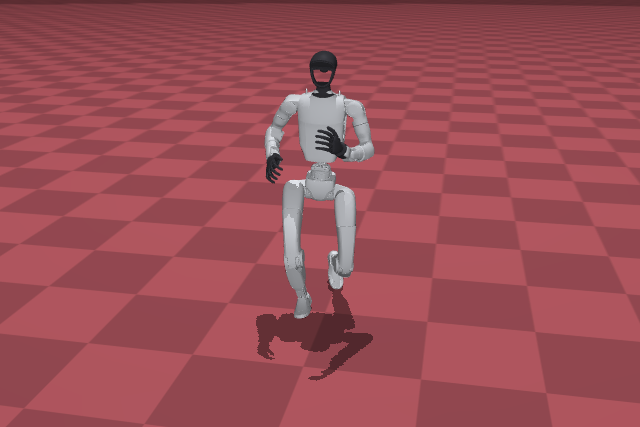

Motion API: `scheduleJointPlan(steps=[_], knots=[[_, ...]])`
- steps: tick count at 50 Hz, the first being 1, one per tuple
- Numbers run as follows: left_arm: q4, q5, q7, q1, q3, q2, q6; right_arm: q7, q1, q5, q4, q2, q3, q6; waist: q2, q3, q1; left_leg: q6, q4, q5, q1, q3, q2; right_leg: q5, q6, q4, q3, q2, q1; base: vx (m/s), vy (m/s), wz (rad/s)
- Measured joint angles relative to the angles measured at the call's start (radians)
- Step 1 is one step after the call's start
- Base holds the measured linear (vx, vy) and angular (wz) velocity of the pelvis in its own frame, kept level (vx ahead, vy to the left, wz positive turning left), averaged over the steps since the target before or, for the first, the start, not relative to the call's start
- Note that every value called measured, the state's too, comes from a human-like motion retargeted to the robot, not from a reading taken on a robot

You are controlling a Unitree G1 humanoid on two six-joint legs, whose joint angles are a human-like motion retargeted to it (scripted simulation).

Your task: Run

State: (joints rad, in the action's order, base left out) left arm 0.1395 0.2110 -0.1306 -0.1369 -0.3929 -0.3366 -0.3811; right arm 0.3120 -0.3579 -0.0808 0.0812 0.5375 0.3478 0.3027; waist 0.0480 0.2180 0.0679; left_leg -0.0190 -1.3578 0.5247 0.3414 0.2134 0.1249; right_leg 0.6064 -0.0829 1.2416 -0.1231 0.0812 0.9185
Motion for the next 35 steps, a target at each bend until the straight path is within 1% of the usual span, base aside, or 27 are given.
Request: scheduleJointPlan(steps=[2, 3, 5, 7, 8, 10, 12, 13, 15, 18, 20, 21, 22, 24, 27, 28, 30, 32, 33, 35], knots=[[-0.013, 0.014, 0.024, 0.045, -0.021, -0.001, 0.017, 0.011, 0.026, -0.001, 0.023, -0.003, 0.002, 0.002, 0.019, -0.002, -0.039, 0.018, -0.148, -0.048, 0.023, -0.019, 0.071, -0.001, 0.031, 0.017, -0.01, 0.054, -0.021, -0.08, -0.09, -0.41], [-0.026, 0.018, 0.031, 0.075, -0.03, 0.001, 0.029, 0.017, 0.046, -0.005, 0.035, -0.007, 0.007, 0.003, 0.019, -0.007, -0.059, 0.041, -0.231, -0.051, 0.035, -0.02, 0.101, 0.017, 0.056, 0.059, -0.008, 0.069, -0.027, -0.09, -0.08, -0.29], [-0.063, 0.031, 0.048, 0.133, -0.037, -0.003, 0.067, 0.041, 0.122, -0.019, 0.061, -0.012, 0.012, -0.005, 0.016, -0.027, -0.106, 0.089, -0.403, -0.039, 0.083, -0.044, 0.166, 0.09, 0.123, 0.126, -0.003, 0.102, -0.064, -0.06, -0.1, -0.16], [-0.112, 0.032, 0.058, 0.193, -0.025, -0.008, 0.112, 0.072, 0.242, -0.053, 0.079, -0.02, 0.015, -0.025, 0.008, -0.062, -0.154, 0.145, -0.554, 0.003, 0.168, -0.081, 0.214, 0.177, 0.183, 0.179, 0.006, 0.126, -0.113, -0.05, -0.12, 0.06], [-0.136, 0.03, 0.063, 0.218, -0.01, -0.01, 0.135, 0.091, 0.323, -0.076, 0.079, -0.026, 0.018, -0.039, 0.0, -0.083, -0.173, 0.17, -0.609, 0.029, 0.231, -0.105, 0.225, 0.214, 0.201, 0.188, 0.012, 0.13, -0.143, -0.06, -0.1, 0.24], [-0.168, 0.028, 0.076, 0.287, 0.023, -0.019, 0.158, 0.118, 0.458, -0.108, 0.089, -0.041, 0.02, -0.053, -0.017, -0.1, -0.215, 0.221, -0.662, 0.09, 0.361, -0.12, 0.232, 0.252, 0.211, 0.187, 0.028, 0.132, -0.194, -0.05, -0.03, 0.27], [-0.158, 0.042, 0.096, 0.376, 0.063, -0.04, 0.158, 0.137, 0.543, -0.108, 0.115, -0.058, 0.017, -0.053, -0.051, -0.093, -0.243, 0.244, -0.605, 0.131, 0.474, -0.097, 0.185, 0.247, 0.183, 0.161, 0.047, 0.1, -0.262, 0.01, 0.05, 0.54], [-0.143, 0.053, 0.107, 0.422, 0.084, -0.054, 0.152, 0.14, 0.567, -0.1, 0.134, -0.066, 0.016, -0.051, -0.076, -0.087, -0.251, 0.246, -0.543, 0.143, 0.515, -0.075, 0.145, 0.234, 0.159, 0.146, 0.056, 0.071, -0.303, 0.06, 0.09, 0.88], [-0.11, 0.078, 0.13, 0.507, 0.124, -0.081, 0.134, 0.131, 0.582, -0.074, 0.172, -0.079, 0.018, -0.041, -0.139, -0.077, -0.254, 0.23, -0.366, 0.154, 0.559, -0.02, 0.034, 0.19, 0.092, 0.122, 0.071, -0.013, -0.393, 0.1, 0.11, 1.09], [-0.073, 0.111, 0.145, 0.595, 0.172, -0.099, 0.107, 0.102, 0.543, -0.047, 0.217, -0.09, 0.035, -0.019, -0.217, -0.048, -0.248, 0.158, -0.037, 0.119, 0.576, 0.044, -0.133, -0.002, -0.028, 0.126, 0.076, -0.136, -0.466, 0.06, 0.11, 1.05], [-0.052, 0.133, 0.135, 0.626, 0.194, -0.095, 0.105, 0.077, 0.506, -0.038, 0.228, -0.091, 0.05, -0.009, -0.265, -0.03, -0.22, 0.126, 0.148, 0.087, 0.564, 0.073, -0.246, -0.131, -0.086, 0.176, 0.079, -0.227, -0.485, 0.0, 0.09, 1.05], [-0.039, 0.134, 0.127, 0.624, 0.2, -0.09, 0.104, 0.064, 0.485, -0.04, 0.226, -0.094, 0.061, -0.006, -0.282, -0.027, -0.204, 0.129, 0.187, 0.078, 0.55, 0.079, -0.287, -0.17, -0.098, 0.221, 0.08, -0.266, -0.49, -0.03, 0.07, 0.83], [-0.026, 0.131, 0.119, 0.619, 0.205, -0.084, 0.102, 0.054, 0.462, -0.043, 0.22, -0.097, 0.072, -0.005, -0.295, -0.027, -0.19, 0.138, 0.203, 0.076, 0.54, 0.084, -0.319, -0.202, -0.104, 0.272, 0.08, -0.301, -0.494, -0.06, 0.05, 0.55], [0.001, 0.109, 0.099, 0.579, 0.209, -0.071, 0.097, 0.041, 0.405, -0.06, 0.188, -0.103, 0.087, -0.012, -0.308, -0.034, -0.166, 0.184, 0.141, 0.112, 0.528, 0.08, -0.35, -0.226, -0.088, 0.403, 0.078, -0.36, -0.491, -0.06, 0.04, 0.28], [0.034, 0.037, 0.035, 0.444, 0.206, -0.052, 0.094, 0.027, 0.312, -0.097, 0.094, -0.118, 0.093, -0.037, -0.318, -0.065, -0.12, 0.271, 0.053, 0.223, 0.46, 0.063, -0.389, -0.204, -0.042, 0.604, 0.1, -0.437, -0.435, 0.0, 0.0, 0.0], [0.03, -0.003, -0.004, 0.363, 0.195, -0.046, 0.097, 0.026, 0.29, -0.115, 0.047, -0.123, 0.088, -0.044, -0.318, -0.086, -0.107, 0.278, 0.05, 0.26, 0.417, 0.053, -0.392, -0.186, -0.024, 0.653, 0.118, -0.45, -0.393, 0.0, 0.0, 0.0], [0.02, -0.043, -0.055, 0.225, 0.176, -0.027, 0.102, 0.028, 0.232, -0.134, -0.034, -0.119, 0.082, -0.051, -0.317, -0.1, -0.061, 0.281, 0.066, 0.304, 0.338, 0.045, -0.401, -0.116, 0.02, 0.721, 0.148, -0.478, -0.288, -0.03, 0.0, -0.08], [0.019, -0.048, -0.08, 0.125, 0.164, -0.011, 0.101, 0.033, 0.167, -0.128, -0.073, -0.096, 0.077, -0.044, -0.295, -0.085, -0.012, 0.275, 0.125, 0.313, 0.238, 0.046, -0.405, -0.038, 0.045, 0.707, 0.166, -0.47, -0.176, 0.02, 0.06, -0.34], [0.02, -0.045, -0.085, 0.086, 0.16, -0.005, 0.098, 0.034, 0.134, -0.117, -0.08, -0.079, 0.072, -0.038, -0.276, -0.074, 0.007, 0.258, 0.163, 0.304, 0.184, 0.046, -0.396, -0.008, 0.052, 0.669, 0.164, -0.453, -0.127, 0.07, 0.04, -0.6], [0.031, -0.035, -0.084, 0.031, 0.145, 0.003, 0.079, 0.037, 0.073, -0.09, -0.081, -0.047, 0.059, -0.029, -0.22, -0.052, 0.031, 0.192, 0.212, 0.269, 0.084, 0.042, -0.338, 0.042, 0.061, 0.539, 0.126, -0.384, -0.059, 0.11, -0.02, -0.84]])
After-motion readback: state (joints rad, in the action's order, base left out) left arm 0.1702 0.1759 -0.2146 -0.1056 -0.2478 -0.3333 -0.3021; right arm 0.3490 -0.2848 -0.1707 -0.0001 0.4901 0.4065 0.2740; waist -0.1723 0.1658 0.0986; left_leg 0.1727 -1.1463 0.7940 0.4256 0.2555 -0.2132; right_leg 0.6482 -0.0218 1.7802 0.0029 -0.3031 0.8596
